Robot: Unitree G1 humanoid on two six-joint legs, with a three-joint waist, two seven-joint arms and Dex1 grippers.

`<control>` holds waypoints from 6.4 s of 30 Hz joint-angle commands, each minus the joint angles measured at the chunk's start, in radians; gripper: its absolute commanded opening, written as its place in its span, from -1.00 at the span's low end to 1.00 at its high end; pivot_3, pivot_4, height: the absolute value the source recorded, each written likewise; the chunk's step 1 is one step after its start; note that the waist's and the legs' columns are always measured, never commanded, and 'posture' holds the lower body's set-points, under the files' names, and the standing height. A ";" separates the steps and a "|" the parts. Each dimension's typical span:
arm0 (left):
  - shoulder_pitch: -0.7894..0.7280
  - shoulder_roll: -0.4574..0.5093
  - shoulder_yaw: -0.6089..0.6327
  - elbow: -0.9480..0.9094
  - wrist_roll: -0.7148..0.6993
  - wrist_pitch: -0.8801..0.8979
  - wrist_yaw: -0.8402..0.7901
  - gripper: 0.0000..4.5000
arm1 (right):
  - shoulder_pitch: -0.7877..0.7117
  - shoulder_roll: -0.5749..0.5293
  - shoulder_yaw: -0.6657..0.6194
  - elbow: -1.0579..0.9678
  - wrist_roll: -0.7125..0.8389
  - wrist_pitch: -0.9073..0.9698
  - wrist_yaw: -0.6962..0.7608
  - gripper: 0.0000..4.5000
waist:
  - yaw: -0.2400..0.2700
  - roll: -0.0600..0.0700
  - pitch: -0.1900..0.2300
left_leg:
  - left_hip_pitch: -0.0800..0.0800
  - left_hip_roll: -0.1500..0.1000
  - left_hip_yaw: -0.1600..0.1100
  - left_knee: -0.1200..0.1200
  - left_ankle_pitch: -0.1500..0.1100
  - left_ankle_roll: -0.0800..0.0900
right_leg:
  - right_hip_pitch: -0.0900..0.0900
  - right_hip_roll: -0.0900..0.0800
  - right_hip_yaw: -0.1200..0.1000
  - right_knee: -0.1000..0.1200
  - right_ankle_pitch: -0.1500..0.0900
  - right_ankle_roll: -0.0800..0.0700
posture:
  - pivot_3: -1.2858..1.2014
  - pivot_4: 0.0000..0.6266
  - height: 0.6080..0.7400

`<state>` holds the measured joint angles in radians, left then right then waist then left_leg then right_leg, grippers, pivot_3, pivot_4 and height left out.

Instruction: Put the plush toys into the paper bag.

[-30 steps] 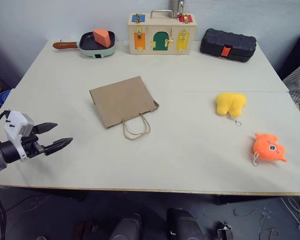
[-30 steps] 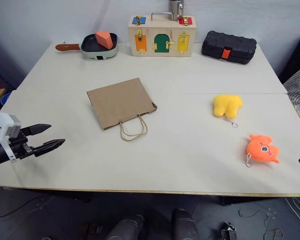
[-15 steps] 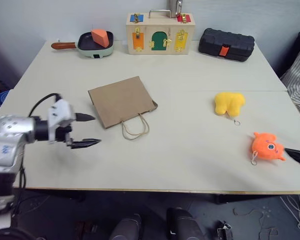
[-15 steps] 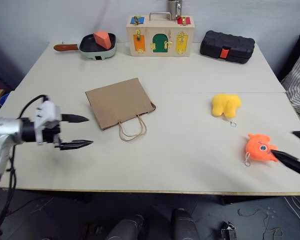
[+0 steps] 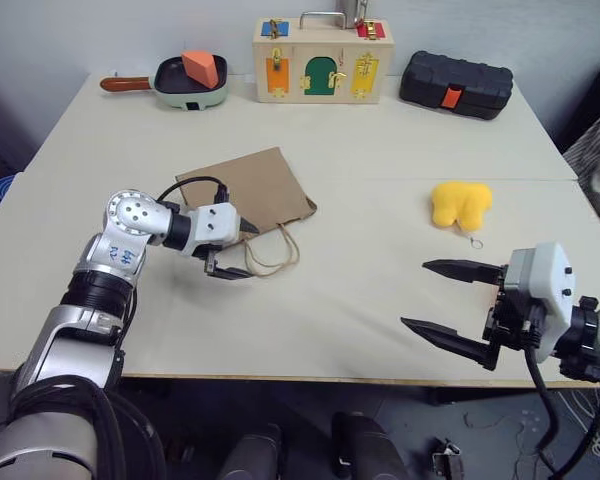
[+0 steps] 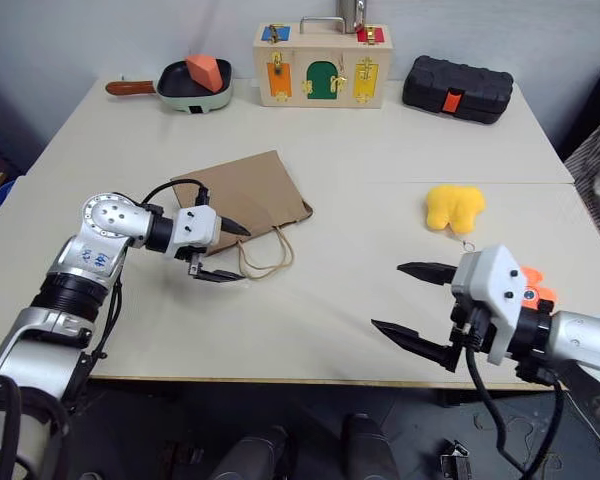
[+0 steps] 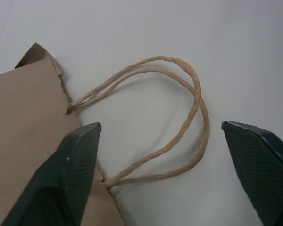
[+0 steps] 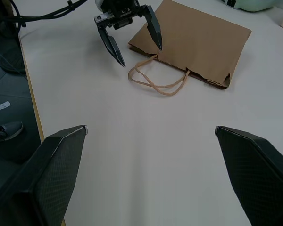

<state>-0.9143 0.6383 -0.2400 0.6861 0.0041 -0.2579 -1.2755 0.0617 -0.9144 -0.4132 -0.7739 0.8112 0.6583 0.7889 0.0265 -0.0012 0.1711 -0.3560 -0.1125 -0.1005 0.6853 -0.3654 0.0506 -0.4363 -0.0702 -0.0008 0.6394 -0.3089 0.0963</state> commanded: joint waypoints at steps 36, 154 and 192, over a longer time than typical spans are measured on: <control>-0.113 -0.153 0.169 -0.100 -0.217 0.383 -0.102 -1.00 | -0.152 0.085 0.154 0.022 0.022 -0.006 -0.105 0.16 | -0.008 -0.002 0.000 | -0.013 -0.002 -0.001 0.014 0.000 0.000 | -0.010 -0.001 -0.002 0.012 0.000 0.000 | 0.03 -0.52 1.00; -0.045 -0.171 0.312 -0.603 -0.593 0.848 0.253 -1.00 | -0.768 0.660 0.613 0.893 -0.725 -0.135 -0.083 -1.00 | -0.077 0.004 -0.004 | -0.002 -0.004 -0.003 0.013 0.000 -0.003 | -0.009 -0.007 -0.011 0.022 0.001 -0.002 | 0.03 -0.52 1.00; -0.017 -0.181 0.285 -0.655 -0.609 0.870 0.260 -1.00 | -1.180 0.371 -0.003 1.864 -0.497 -0.141 -0.496 0.82 | -0.053 0.005 -0.003 | -0.007 -0.005 -0.002 0.012 0.001 -0.002 | -0.012 -0.007 -0.009 0.017 0.001 -0.002 | 0.03 -0.52 1.00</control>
<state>-0.9282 0.4481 0.0235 0.0735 -0.5895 0.6135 -1.0191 -1.1027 -0.5443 -0.4000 1.0462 0.3132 0.5584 0.3236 -0.0268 0.0034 0.1679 -0.3637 -0.1179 -0.1021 0.6977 -0.3647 0.0490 -0.4486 -0.0770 -0.0094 0.6568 -0.3077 0.0939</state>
